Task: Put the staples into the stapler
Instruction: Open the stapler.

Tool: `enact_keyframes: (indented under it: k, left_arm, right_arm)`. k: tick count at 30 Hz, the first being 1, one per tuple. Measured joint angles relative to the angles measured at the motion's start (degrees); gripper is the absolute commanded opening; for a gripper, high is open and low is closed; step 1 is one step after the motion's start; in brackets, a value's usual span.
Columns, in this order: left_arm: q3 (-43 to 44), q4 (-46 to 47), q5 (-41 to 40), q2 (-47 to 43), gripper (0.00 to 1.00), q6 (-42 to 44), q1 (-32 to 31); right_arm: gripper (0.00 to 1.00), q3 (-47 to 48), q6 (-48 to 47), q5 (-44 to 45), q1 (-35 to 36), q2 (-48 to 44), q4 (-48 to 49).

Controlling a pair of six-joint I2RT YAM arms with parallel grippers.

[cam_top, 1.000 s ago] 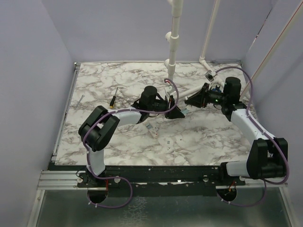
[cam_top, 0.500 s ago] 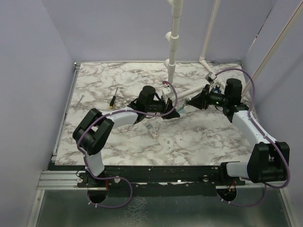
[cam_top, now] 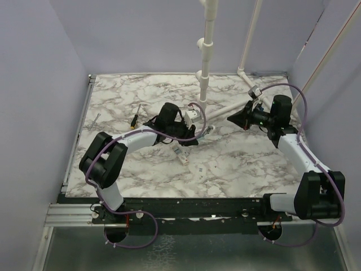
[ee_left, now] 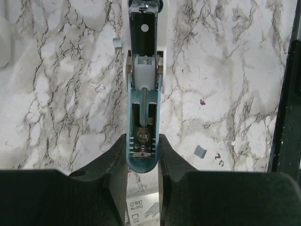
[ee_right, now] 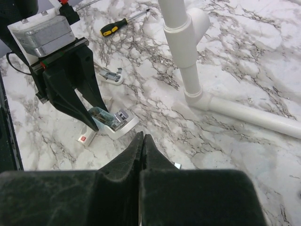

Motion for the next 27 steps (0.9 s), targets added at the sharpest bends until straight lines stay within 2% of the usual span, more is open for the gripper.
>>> enact_keyframes:
  k: [2,6,16,22,27]
  left_arm:
    - [1.29,-4.15,-0.96,-0.04,0.00,2.75,0.02]
    - [6.16,-13.90,-4.11,-0.04,0.00,9.29,-0.02]
    - [26.88,-43.12,-19.26,6.58,0.00,30.64,-0.48]
    - [31.85,-53.99,-27.32,11.82,0.01,39.43,-1.81]
    - [36.87,-58.60,-31.10,15.67,0.03,44.33,-3.76]
  right_arm:
    - [0.02,-0.22,-1.11,0.00,0.00,0.00,-0.15]
    - [0.12,-0.28,-4.26,-0.02,0.00,0.00,-2.23]
    - [0.20,0.57,-12.41,2.38,0.00,-0.07,-12.50]
    - [0.22,1.84,-15.32,2.75,-0.02,-0.09,-16.81]
    - [0.22,1.88,-16.61,2.78,-0.28,-0.17,-18.95]
